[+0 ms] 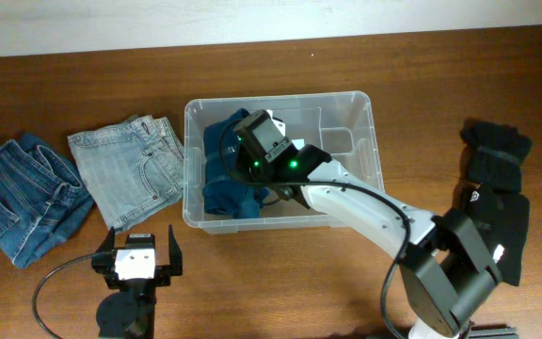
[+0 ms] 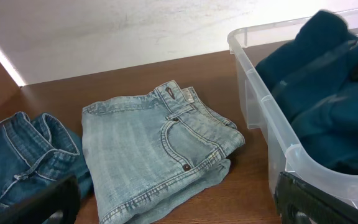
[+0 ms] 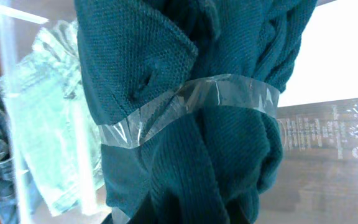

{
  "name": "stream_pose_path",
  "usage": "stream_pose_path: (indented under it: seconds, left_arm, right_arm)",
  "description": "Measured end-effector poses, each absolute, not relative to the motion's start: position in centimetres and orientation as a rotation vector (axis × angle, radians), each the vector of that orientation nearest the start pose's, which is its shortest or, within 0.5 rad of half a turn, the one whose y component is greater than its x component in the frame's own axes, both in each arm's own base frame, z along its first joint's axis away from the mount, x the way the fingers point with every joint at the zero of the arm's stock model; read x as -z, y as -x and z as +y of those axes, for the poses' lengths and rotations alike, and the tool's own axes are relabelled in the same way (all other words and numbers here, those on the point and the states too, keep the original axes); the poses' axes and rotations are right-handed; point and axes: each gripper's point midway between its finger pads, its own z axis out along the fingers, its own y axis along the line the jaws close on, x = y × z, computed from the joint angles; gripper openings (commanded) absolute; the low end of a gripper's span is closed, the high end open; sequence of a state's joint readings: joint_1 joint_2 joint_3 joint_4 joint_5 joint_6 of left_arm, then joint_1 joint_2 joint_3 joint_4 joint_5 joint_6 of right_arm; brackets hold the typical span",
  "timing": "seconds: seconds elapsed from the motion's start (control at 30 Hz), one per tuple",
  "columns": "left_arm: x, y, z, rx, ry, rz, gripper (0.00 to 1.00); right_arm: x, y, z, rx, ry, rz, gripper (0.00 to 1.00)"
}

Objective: Pack container
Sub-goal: 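Lower the teal sweater into the container's left side and release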

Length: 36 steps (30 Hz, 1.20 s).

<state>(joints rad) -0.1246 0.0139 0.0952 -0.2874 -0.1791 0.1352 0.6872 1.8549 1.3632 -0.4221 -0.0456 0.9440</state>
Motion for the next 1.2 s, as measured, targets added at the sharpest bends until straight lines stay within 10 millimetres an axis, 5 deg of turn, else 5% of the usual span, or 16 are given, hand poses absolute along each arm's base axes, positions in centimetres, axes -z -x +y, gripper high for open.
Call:
stream_pose_path:
  seconds: [0.37, 0.43, 0.6, 0.7, 0.77, 1.03, 1.2]
  left_arm:
    - [-14.7, -23.5, 0.1, -0.167, -0.101, 1.774, 1.00]
    - [-14.7, -23.5, 0.1, -0.167, -0.101, 1.774, 1.00]
    - [-14.7, -23.5, 0.1, -0.167, -0.101, 1.774, 1.00]
    - [-14.7, -23.5, 0.1, -0.167, -0.101, 1.774, 1.00]
    - [-14.7, -23.5, 0.1, -0.167, -0.101, 1.774, 1.00]
    - [-14.7, -23.5, 0.1, -0.167, -0.101, 1.774, 1.00]
    - [-14.7, -23.5, 0.1, -0.167, -0.101, 1.774, 1.00]
  right_arm:
    - [-8.7, -37.5, 31.8, -0.666, -0.322, 2.649, 0.08]
    - [-8.6, -37.5, 31.8, -0.664, -0.322, 2.651, 0.20]
    - [-8.5, -37.5, 31.8, -0.664, -0.321, 2.652, 0.34]
    - [-8.6, -37.5, 31.8, -0.666, -0.318, 2.649, 0.69]
    - [-8.7, -37.6, 31.9, -0.671, -0.314, 2.646, 0.77]
    - [-8.7, -37.6, 32.0, -0.633, -0.141, 2.639, 0.95]
    - [-8.5, -37.7, 31.4, -0.576, 0.022, 2.635, 0.98]
